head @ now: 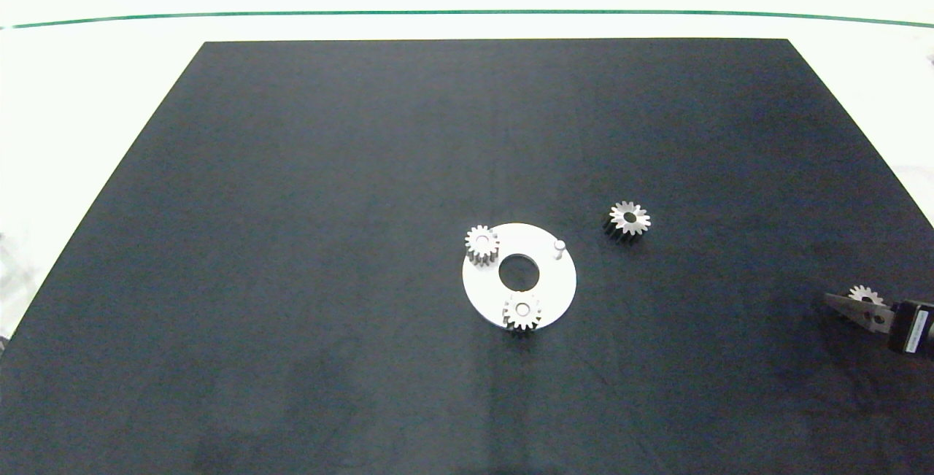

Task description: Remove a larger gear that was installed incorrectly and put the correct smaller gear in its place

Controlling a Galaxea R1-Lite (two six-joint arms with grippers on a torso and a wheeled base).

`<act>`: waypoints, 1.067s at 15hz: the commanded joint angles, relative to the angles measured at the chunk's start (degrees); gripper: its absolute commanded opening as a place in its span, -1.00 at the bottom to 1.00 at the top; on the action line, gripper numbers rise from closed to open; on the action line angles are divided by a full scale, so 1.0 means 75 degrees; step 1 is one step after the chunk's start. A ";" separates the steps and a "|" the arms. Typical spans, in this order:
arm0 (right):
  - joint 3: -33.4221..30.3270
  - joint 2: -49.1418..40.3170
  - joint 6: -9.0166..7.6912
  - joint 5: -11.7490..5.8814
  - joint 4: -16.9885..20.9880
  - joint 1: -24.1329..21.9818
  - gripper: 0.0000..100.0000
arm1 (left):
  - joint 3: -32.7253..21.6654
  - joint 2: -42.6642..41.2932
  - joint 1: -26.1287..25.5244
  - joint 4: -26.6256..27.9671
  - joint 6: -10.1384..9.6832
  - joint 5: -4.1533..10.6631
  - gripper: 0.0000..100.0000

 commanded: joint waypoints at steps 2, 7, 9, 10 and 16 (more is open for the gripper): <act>0.0007 0.0063 -0.0002 0.0021 -0.0036 -0.0001 0.88 | -0.0001 0.0011 0.0001 0.0021 0.0002 0.0003 1.00; -0.0005 0.0063 -0.0014 0.0021 -0.0048 0.0011 0.67 | -0.0001 0.0011 0.0001 0.0021 -0.0009 0.0003 1.00; -0.0005 0.0063 -0.0025 0.0010 -0.0095 0.0011 0.61 | -0.0001 -0.0001 0.0001 0.0021 -0.0009 0.0003 1.00; -0.0005 0.0063 -0.0025 0.0010 -0.0095 0.0011 0.55 | -0.0001 -0.0001 0.0001 0.0021 -0.0009 0.0003 1.00; 0.0042 0.0027 -0.0025 0.0010 -0.0095 0.0011 0.31 | -0.0001 -0.0025 0.0001 0.0021 -0.0009 0.0003 1.00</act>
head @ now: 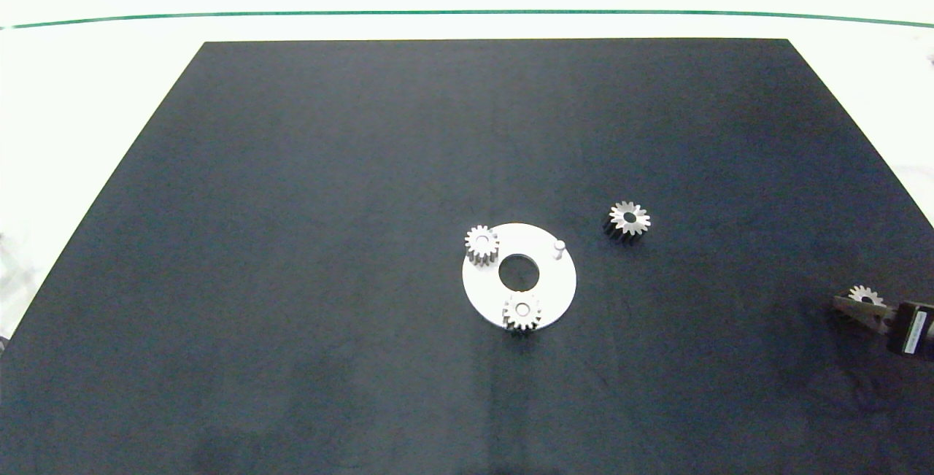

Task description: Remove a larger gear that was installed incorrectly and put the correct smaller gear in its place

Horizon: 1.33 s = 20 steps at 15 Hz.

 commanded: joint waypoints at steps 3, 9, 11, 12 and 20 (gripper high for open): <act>-0.0002 0.0007 -0.0006 0.0018 -0.0028 0.0000 0.19 | 0.0061 -0.0034 -0.0002 0.0021 0.0000 0.0006 1.00; 0.0009 0.0007 -0.0135 0.0018 -0.0028 -0.0012 -0.05 | 0.0073 -0.0081 -0.0002 0.0033 0.0012 0.0006 1.00; 0.0009 0.0018 -0.0135 0.0018 -0.0028 -0.0012 -0.11 | 0.0073 -0.0092 -0.0002 0.0021 0.0000 0.0006 1.00; 0.0009 0.0018 -0.0135 0.0018 -0.0028 -0.0024 -0.17 | 0.0073 -0.0092 -0.0002 0.0021 0.0000 0.0006 1.00; 0.0080 0.0030 -0.0135 0.0006 -0.0028 -0.0012 -0.47 | 0.0084 -0.0104 -0.0002 0.0033 0.0000 0.0006 1.00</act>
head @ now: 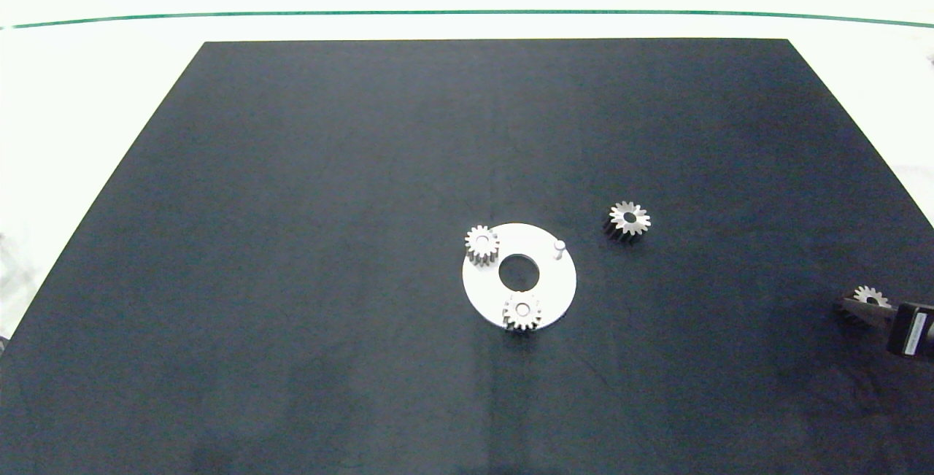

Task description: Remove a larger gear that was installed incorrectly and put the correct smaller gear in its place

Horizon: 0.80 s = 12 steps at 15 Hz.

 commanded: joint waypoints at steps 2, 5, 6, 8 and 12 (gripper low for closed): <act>0.0097 0.0010 -0.0003 0.0029 -0.0028 0.0006 -0.56 | 0.0020 -0.0047 0.0001 0.0029 0.0000 0.0006 1.00; 0.0097 0.0010 -0.0003 0.0029 -0.0028 0.0006 -0.62 | 0.0031 -0.0047 0.0001 0.0029 0.0000 0.0006 1.00; 0.0097 -0.0001 -0.0003 0.0029 -0.0028 0.0006 -0.62 | 0.0031 -0.0047 0.0001 0.0029 0.0000 0.0006 1.00; 0.0074 -0.0072 0.0032 0.0064 -0.0017 0.0006 -0.62 | 0.0031 -0.0058 0.0001 0.0029 0.0000 0.0006 1.00; 0.0004 -0.0845 0.0020 0.0088 0.0112 0.0217 -0.62 | 0.0055 -0.0070 0.0001 0.0029 0.0000 0.0006 1.00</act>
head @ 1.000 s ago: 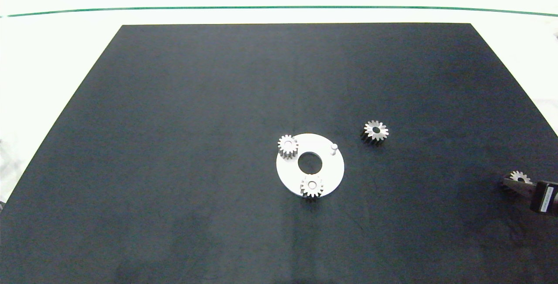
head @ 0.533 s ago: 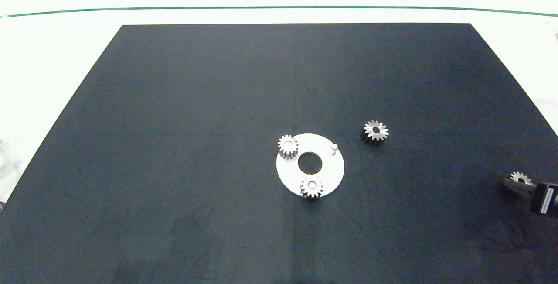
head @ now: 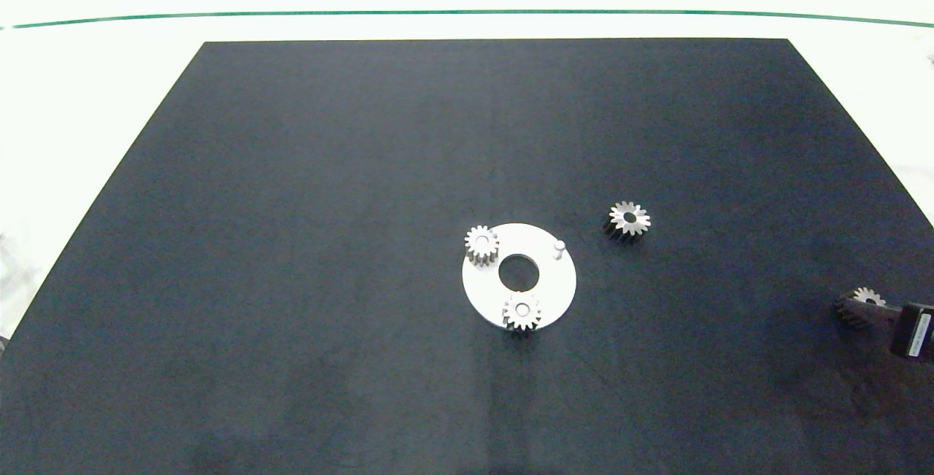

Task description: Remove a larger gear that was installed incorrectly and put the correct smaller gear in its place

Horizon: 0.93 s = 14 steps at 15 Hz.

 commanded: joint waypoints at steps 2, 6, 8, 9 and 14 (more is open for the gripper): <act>-0.0213 -0.0944 -0.0032 0.0014 0.0305 0.0278 -0.62 | 0.0023 -0.0042 -0.0002 0.0024 0.0000 0.0006 1.00; -0.0775 -0.1659 -0.0055 0.0014 0.1699 0.0560 -0.62 | 0.0069 -0.0089 -0.0002 0.0024 0.0000 0.0006 1.00; -0.0811 -0.1717 -0.0149 0.0003 0.1781 0.0571 -0.62 | 0.0069 -0.0136 -0.0002 0.0024 0.0000 0.0006 1.00; -0.0799 -0.1717 -0.0231 0.0003 0.1781 0.0548 -0.62 | 0.0069 -0.0136 -0.0002 0.0024 0.0000 0.0006 1.00; -0.0752 -0.1659 -0.0266 -0.0009 0.1793 0.0478 -0.62 | 0.0069 -0.0182 0.0010 0.0024 0.0000 0.0006 1.00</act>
